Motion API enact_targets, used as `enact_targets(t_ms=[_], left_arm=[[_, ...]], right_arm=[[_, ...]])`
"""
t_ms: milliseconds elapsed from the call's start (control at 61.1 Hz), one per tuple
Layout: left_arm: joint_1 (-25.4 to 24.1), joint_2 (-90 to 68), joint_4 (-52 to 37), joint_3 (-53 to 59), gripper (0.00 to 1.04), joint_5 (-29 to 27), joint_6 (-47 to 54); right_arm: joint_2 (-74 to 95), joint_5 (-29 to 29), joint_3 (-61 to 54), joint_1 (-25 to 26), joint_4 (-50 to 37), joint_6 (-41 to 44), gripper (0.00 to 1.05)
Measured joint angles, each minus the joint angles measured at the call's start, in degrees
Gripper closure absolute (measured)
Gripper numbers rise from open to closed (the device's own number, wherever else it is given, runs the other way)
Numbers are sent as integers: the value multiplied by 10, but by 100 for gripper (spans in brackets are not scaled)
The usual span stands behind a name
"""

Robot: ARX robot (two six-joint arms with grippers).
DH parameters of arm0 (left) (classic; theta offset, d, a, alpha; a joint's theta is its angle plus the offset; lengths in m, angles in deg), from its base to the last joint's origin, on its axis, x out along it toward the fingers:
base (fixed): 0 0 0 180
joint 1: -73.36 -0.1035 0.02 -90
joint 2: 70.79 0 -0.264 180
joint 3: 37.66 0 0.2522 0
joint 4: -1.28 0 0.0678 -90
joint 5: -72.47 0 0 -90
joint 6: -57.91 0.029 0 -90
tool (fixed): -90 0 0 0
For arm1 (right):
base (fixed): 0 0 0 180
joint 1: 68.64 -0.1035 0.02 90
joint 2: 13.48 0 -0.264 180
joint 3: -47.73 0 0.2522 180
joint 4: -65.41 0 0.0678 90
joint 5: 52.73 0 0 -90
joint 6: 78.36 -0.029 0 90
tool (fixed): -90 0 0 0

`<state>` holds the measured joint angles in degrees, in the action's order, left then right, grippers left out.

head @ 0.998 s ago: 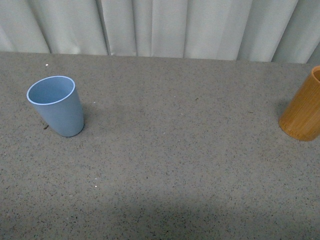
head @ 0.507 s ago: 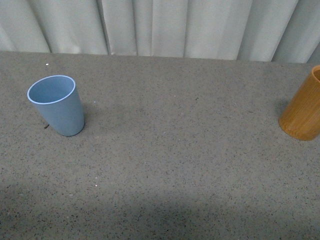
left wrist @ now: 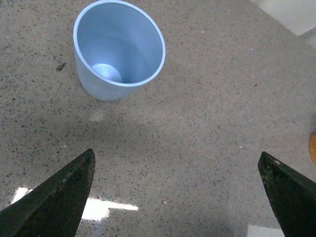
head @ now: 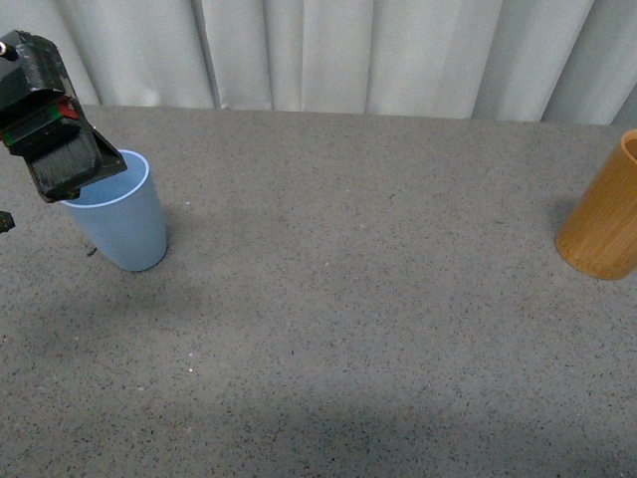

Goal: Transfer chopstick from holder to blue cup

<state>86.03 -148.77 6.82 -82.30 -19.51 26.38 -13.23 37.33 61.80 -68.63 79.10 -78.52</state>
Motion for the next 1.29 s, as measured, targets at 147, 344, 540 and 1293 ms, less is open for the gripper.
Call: enact_targets(t_ms=[147, 344, 540, 1293], left_arm=[[-6, -35, -4, -15, 7, -11, 2], [-13, -86, -4, -31, 7, -31, -1], [-21, -123, -4, -59, 7, -40, -3], [-59, -207, 1, -119, 7, -73, -30]], right_arm=[[0, 0, 0, 0, 0, 0, 9], [0, 0, 0, 0, 0, 0, 9], [0, 0, 0, 0, 0, 0, 9], [0, 0, 0, 0, 0, 0, 9]])
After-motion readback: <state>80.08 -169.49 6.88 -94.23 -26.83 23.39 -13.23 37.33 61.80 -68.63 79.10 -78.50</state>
